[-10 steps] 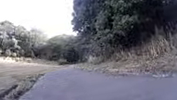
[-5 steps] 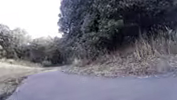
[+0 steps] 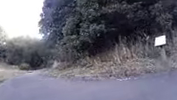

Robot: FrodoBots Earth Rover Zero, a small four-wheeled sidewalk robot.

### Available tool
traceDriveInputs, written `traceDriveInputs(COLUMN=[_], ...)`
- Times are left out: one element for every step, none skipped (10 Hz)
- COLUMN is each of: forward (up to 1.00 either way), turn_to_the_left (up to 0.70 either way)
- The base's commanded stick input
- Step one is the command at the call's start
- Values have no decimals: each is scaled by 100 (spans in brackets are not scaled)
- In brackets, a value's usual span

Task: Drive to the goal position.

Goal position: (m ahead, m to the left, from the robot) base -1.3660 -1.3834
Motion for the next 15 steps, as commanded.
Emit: traceDriveInputs(forward=[0, 0, 0, 0, 0, 0, 0, 49, 61, 70, 70, 70, 70, 70, 70], turn_to_the_left=[-60, -60, -60, -60, -60, -60, -60, 0, 0, 0, 0, 0, 0, 0, 0])
